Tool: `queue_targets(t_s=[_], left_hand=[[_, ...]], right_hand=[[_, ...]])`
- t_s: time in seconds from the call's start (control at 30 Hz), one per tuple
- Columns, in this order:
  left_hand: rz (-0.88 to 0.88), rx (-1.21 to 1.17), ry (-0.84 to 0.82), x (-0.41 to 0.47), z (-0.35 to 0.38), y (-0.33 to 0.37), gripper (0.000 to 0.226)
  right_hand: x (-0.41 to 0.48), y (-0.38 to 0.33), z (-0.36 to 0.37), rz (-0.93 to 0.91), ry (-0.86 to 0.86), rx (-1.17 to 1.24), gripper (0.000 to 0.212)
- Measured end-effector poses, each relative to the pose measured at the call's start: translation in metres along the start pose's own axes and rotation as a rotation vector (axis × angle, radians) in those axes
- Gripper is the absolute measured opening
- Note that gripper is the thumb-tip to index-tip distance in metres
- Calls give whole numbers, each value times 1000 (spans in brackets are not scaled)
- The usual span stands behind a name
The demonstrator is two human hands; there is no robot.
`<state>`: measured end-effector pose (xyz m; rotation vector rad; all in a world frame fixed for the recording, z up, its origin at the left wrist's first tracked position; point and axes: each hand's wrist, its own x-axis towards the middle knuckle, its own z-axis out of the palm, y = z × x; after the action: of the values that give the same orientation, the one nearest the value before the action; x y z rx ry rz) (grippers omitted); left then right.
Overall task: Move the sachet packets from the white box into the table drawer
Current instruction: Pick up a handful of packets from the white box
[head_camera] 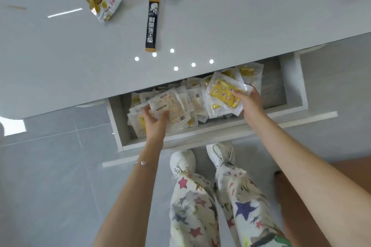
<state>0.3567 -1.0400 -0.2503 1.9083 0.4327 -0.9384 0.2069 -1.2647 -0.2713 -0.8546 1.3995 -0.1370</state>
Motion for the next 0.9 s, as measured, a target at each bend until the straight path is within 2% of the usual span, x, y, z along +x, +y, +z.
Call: queue_targets(t_s=[0.07, 0.17, 0.3, 0.4, 0.5, 0.63, 0.77, 0.9], left_hand=[[-9, -39, 28, 3, 5, -4, 60], [56, 21, 65, 0, 11, -5, 60], [126, 103, 133, -13, 14, 3, 49], [162, 207, 167, -23, 7, 14, 58], [239, 274, 164, -42, -4, 30, 57], [406, 373, 123, -78, -19, 71, 58], [593, 578, 71, -122, -37, 121, 60], [717, 780, 94, -171, -58, 166, 63]], right_hand=[[6, 5, 5, 4, 15, 5, 52], [8, 8, 11, 4, 41, -50, 53], [-7, 0, 21, -35, 143, -297, 60], [-26, -14, 25, -214, 157, -517, 62], [-54, -37, 25, -406, 154, -674, 57], [-101, -77, 25, -646, 47, -800, 52], [-153, -128, 28, -784, -9, -949, 53], [-208, -179, 31, -854, -44, -1182, 54]])
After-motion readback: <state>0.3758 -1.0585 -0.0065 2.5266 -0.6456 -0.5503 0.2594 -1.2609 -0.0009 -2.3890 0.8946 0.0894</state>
